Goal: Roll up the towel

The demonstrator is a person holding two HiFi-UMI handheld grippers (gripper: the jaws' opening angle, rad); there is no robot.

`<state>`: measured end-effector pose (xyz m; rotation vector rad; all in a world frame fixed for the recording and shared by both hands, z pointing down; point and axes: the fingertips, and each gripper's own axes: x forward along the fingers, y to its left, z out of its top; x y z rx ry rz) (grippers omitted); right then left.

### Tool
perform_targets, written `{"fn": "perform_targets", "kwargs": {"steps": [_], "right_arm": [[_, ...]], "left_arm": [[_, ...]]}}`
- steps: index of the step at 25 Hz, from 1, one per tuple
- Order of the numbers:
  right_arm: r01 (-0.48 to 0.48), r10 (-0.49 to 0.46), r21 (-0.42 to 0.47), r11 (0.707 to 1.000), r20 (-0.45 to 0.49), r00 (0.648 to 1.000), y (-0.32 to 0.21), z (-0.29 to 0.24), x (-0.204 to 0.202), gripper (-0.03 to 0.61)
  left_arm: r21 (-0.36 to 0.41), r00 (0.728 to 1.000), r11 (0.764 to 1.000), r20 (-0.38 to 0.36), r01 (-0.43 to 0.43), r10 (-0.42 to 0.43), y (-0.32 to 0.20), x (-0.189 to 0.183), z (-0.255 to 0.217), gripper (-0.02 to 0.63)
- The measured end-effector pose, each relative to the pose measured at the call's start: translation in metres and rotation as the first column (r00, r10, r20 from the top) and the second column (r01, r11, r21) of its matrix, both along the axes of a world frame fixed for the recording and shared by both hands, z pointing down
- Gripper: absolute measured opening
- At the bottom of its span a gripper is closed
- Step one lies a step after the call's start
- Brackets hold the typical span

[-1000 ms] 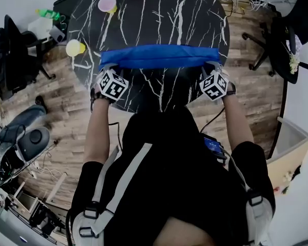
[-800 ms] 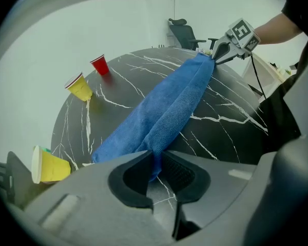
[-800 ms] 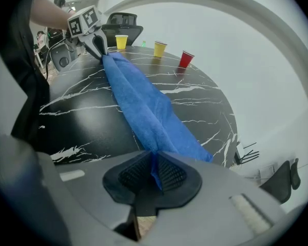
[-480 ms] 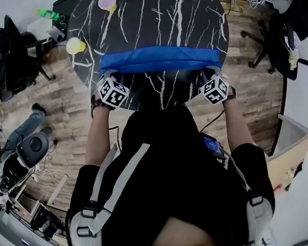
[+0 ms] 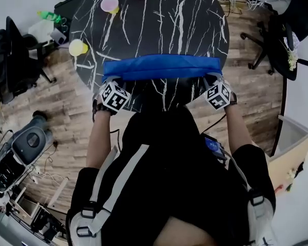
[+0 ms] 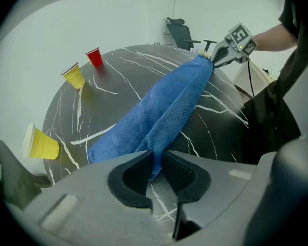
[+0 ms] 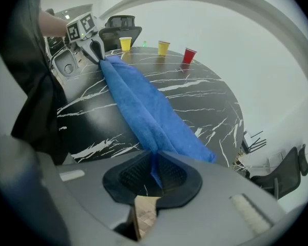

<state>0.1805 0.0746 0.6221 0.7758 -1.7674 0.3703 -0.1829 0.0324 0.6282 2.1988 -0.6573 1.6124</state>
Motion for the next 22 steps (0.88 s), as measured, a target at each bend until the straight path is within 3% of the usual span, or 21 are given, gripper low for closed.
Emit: {"fn": "perform_targets", "kwargs": {"steps": [6, 22], "right_arm": [[-0.031, 0.031, 0.007, 0.999, 0.043, 0.999, -0.019, -0.01, 0.0, 0.04], [-0.073, 0.072, 0.055, 0.996, 0.02, 0.997, -0.083, -0.008, 0.012, 0.06]], "left_arm": [[-0.053, 0.997, 0.997, -0.061, 0.054, -0.057, -0.014, 0.001, -0.007, 0.085], [0.04, 0.996, 0.995, -0.025, 0.087, -0.086, -0.081, -0.002, -0.014, 0.106]]}}
